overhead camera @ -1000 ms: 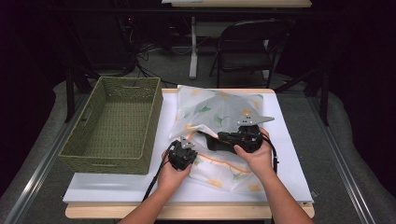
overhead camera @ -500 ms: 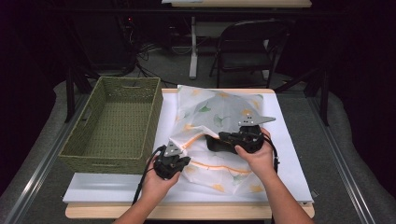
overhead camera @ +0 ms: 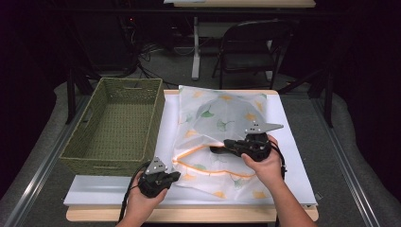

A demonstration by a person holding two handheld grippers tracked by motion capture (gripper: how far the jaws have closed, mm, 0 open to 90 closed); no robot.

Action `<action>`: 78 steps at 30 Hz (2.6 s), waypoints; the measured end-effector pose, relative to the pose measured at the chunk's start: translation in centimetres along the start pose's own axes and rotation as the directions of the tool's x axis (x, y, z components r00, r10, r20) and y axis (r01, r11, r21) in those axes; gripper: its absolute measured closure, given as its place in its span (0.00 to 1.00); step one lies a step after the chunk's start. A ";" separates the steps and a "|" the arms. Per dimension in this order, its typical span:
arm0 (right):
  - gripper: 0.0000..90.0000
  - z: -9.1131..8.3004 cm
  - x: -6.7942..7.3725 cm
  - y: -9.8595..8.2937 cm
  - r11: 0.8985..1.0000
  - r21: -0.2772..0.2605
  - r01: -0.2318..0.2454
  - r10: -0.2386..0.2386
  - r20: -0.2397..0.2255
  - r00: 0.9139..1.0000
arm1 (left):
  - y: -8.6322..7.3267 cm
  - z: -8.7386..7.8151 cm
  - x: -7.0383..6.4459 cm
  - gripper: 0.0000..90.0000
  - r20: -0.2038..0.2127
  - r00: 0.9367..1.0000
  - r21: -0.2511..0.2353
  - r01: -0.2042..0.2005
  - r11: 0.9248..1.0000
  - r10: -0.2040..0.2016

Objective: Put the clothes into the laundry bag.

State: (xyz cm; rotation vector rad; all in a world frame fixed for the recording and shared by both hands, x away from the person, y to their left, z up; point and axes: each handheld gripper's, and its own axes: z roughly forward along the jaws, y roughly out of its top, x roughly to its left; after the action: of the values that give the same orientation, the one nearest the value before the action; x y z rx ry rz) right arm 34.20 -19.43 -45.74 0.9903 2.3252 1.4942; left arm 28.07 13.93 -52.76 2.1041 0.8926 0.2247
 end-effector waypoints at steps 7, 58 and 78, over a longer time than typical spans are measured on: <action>1.00 -0.5 0.5 -1.7 1.000 0.024 -0.009 0.009 -0.008 1.000 | -0.6 0.2 0.1 0.91 0.018 1.000 0.015 0.010 1.000 -0.010; 0.71 2.0 1.4 -7.1 0.986 0.167 -0.014 0.001 0.080 0.997 | -1.8 0.6 1.5 0.57 -0.176 0.984 0.032 0.027 0.999 -0.021; 0.60 2.3 2.7 -7.9 0.987 0.153 0.048 -0.059 0.065 0.996 | -2.1 1.0 2.0 0.56 -0.190 0.979 0.058 0.079 0.995 -0.067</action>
State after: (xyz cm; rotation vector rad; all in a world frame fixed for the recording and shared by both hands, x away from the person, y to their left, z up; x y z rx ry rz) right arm 29.95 -18.18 -53.19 0.9902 2.4239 1.2587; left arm 28.90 15.55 -55.23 2.1313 1.1005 0.3649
